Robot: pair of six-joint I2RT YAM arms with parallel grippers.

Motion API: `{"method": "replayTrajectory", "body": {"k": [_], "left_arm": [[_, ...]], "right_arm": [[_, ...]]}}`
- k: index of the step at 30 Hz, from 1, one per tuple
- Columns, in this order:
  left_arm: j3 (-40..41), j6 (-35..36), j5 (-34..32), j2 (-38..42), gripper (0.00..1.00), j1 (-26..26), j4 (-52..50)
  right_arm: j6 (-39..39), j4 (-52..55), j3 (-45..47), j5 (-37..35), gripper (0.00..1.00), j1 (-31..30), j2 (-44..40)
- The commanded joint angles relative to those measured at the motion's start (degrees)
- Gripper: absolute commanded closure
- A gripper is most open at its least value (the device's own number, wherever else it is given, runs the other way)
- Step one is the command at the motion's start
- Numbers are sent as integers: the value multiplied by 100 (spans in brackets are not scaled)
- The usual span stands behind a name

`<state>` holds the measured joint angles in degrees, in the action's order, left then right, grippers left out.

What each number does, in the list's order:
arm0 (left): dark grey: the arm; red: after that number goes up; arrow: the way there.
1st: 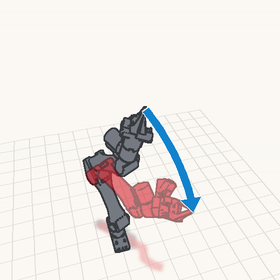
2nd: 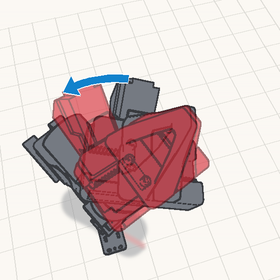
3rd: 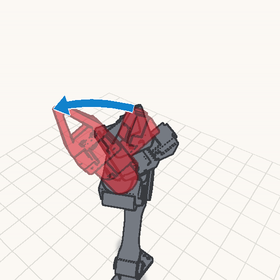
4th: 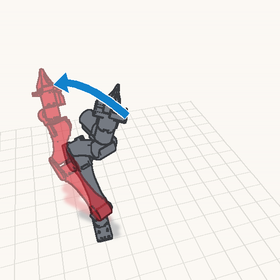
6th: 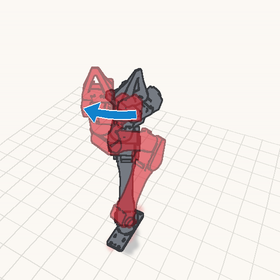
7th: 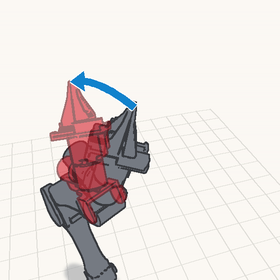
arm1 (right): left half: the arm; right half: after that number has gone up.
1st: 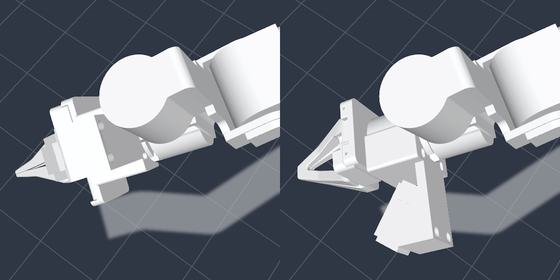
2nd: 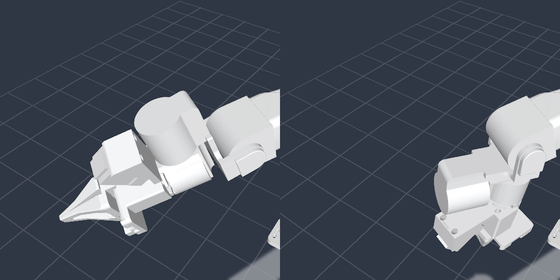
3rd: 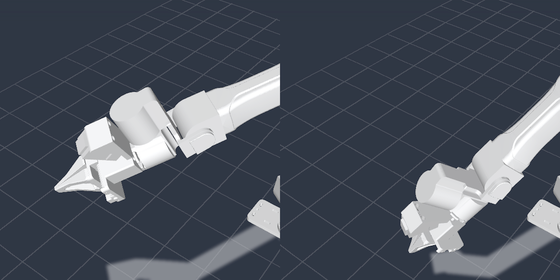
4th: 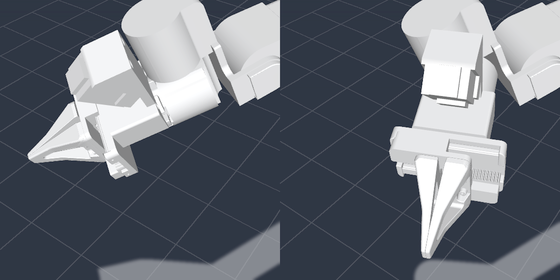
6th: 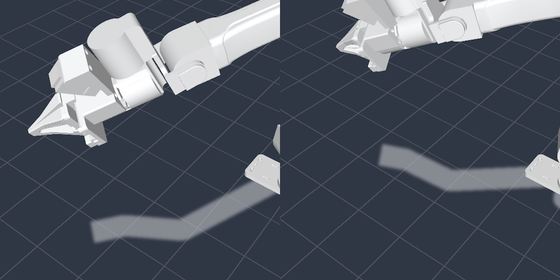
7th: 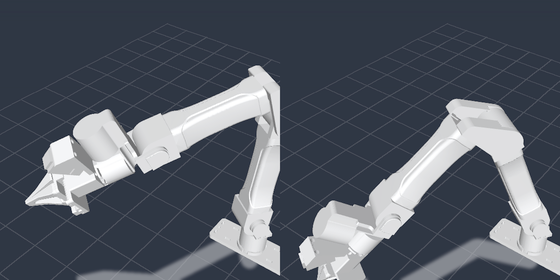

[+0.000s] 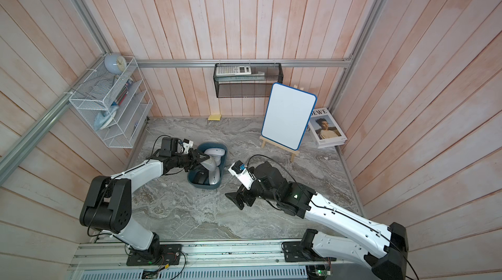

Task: Put the mouse in the storage box
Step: Place the mouse in the storage box.

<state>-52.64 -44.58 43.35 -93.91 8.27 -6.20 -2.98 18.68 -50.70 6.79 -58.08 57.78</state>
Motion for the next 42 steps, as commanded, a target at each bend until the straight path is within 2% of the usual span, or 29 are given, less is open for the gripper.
{"method": "replayTrajectory", "body": {"k": [1, 11, 13, 17, 19, 24, 25, 30, 33, 36, 39, 42], "left_arm": [[-185, 134, -52, -163, 87, -1, 303], [-228, -85, -4, -763, 87, 34, 791], [-255, -86, -11, -802, 83, 43, 796], [-298, 20, -50, -732, 57, 43, 632], [-325, 91, -83, -636, 40, 41, 501], [-516, 405, -425, -374, 14, 36, -234], [-535, 423, -484, -309, 1, 34, -334], [-603, 664, -955, 291, 0, 26, -1019], [-684, 928, -1604, 863, 0, 24, -1581], [-650, 930, -3189, 1885, 0, 10, -1866], [-85, 1041, -4652, 3117, 0, -1, -1356], [712, 1616, -5660, 4028, 0, -1, -546]], "right_arm": [[-12, -3, 7, 46, 2, 25, 40], [-62, 4, 34, 33, 2, 25, 135], [-73, -2, 33, 51, 2, 25, 145], [-62, 55, -20, 32, 2, 25, 172], [-69, 49, -20, 18, 2, 27, 165], [-87, 58, -22, 42, 2, 27, 192], [-104, 60, -30, 35, 2, 30, 200], [-137, 36, -13, -34, 2, 59, 177], [-243, -40, -19, -292, 2, 128, 167], [-401, -151, -34, -985, 2, 358, 131], [-500, -315, 22, -1886, 2, 838, 3], [-617, -524, 186, -3411, 2, 1444, -99]]}}
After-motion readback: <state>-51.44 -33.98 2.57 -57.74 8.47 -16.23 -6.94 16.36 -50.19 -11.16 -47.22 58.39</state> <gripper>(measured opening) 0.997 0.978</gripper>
